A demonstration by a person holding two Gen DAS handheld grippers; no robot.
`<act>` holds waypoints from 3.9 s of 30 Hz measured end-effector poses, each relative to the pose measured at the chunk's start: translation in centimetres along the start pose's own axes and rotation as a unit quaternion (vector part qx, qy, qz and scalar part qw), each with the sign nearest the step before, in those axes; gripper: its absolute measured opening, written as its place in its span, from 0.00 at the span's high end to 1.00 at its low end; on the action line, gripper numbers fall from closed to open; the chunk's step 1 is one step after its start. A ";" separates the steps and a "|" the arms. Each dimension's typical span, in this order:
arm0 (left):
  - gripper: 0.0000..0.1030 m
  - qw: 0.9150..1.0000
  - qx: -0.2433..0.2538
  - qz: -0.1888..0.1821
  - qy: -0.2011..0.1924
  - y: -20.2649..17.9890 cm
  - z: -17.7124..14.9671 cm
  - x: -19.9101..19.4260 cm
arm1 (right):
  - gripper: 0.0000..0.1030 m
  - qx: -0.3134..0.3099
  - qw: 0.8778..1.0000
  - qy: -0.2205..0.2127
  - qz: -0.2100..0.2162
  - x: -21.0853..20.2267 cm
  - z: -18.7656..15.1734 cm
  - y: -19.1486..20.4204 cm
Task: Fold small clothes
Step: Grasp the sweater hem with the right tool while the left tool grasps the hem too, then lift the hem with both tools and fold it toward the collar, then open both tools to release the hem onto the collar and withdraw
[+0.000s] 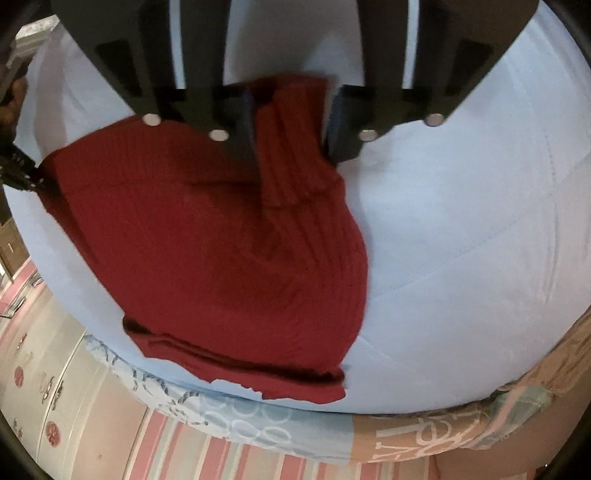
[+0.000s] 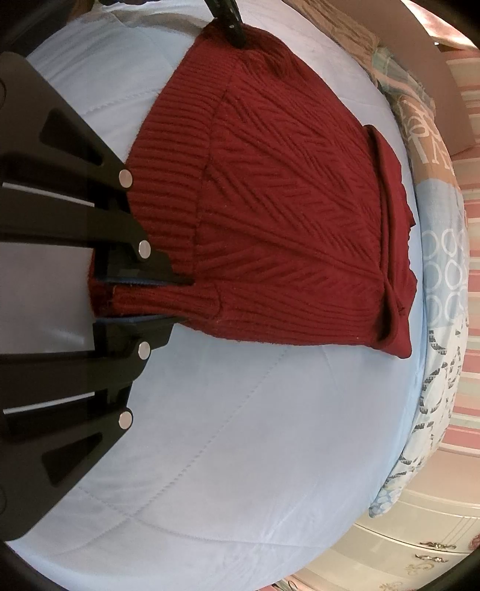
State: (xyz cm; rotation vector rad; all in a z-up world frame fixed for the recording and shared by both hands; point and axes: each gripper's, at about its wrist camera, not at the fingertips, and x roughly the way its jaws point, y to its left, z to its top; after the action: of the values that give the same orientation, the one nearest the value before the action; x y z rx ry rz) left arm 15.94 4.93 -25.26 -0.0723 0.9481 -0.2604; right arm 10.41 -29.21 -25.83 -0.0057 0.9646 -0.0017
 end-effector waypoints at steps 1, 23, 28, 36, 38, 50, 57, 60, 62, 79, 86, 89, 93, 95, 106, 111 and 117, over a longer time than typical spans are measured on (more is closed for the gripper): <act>0.72 1.000 -0.003 0.000 -0.002 0.0 -0.1 -0.2 | 0.88 0.001 1.000 -0.001 0.002 -0.1 0.0 -0.1; 0.78 0.999 0.002 0.042 0.022 -2.0 -9.8 -12.4 | 0.91 0.022 0.999 0.017 0.023 -12.9 -10.3 1.7; 0.78 0.999 -0.007 0.039 0.027 -2.5 -12.3 -15.3 | 0.91 0.034 0.999 0.017 0.024 -16.2 -12.0 2.0; 0.78 0.999 0.001 0.049 0.004 -3.4 -10.7 -16.2 | 0.91 0.035 0.999 0.008 0.021 -17.0 -10.8 2.1; 0.78 0.999 0.005 0.050 -0.005 -3.7 -9.4 -16.0 | 0.91 0.038 0.999 0.002 0.021 -16.9 -9.8 2.1; 0.78 0.998 0.012 0.059 -0.026 -3.5 -2.1 -12.3 | 0.91 0.053 0.998 -0.026 0.025 -13.6 -2.6 1.3; 0.78 0.996 0.018 0.072 -0.040 -3.1 4.0 -9.1 | 0.91 0.063 0.997 -0.043 0.029 -10.4 4.6 0.1; 0.77 0.996 0.018 0.080 -0.041 -3.0 7.3 -7.0 | 0.91 0.080 0.995 -0.041 0.033 -8.5 7.3 -0.9; 0.77 0.996 0.018 0.082 -0.043 -3.0 9.2 -5.7 | 0.91 0.079 0.996 -0.038 0.025 -7.1 9.2 -1.3; 0.68 0.990 0.006 0.138 0.015 -2.8 20.2 8.3 | 0.78 0.111 0.993 0.049 -0.005 7.5 19.5 -5.1; 0.58 0.982 0.041 0.182 0.020 -2.3 24.0 12.0 | 0.77 0.110 0.993 0.040 -0.023 10.2 22.7 -6.8; 0.35 0.978 0.058 0.199 0.027 -2.1 25.1 13.0 | 0.48 0.108 0.993 0.011 -0.040 9.6 24.1 -7.2; 0.23 0.973 0.049 0.226 0.017 -0.6 26.1 12.1 | 0.25 0.122 0.991 -0.024 -0.057 7.8 24.8 -8.9; 0.23 0.974 0.030 0.225 0.004 0.1 26.1 10.8 | 0.27 0.118 0.991 -0.034 -0.055 6.6 24.8 -9.1; 0.22 0.981 0.154 0.114 0.006 -8.1 20.9 10.2 | 0.54 -0.039 0.998 0.037 0.029 9.6 23.2 2.2; 0.22 0.975 0.151 0.148 0.065 -6.9 19.8 14.7 | 0.54 -0.052 0.991 0.123 -0.008 14.7 21.9 4.4; 0.16 0.978 0.134 0.142 0.067 -5.0 19.6 16.1 | 0.93 -0.033 0.996 0.077 -0.018 14.3 22.3 3.5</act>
State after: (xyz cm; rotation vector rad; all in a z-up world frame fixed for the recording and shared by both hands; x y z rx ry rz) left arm 39.77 -4.97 -25.74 0.3301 1.0363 -0.1261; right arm 36.89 -25.69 -24.95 -0.0851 1.1181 -0.0027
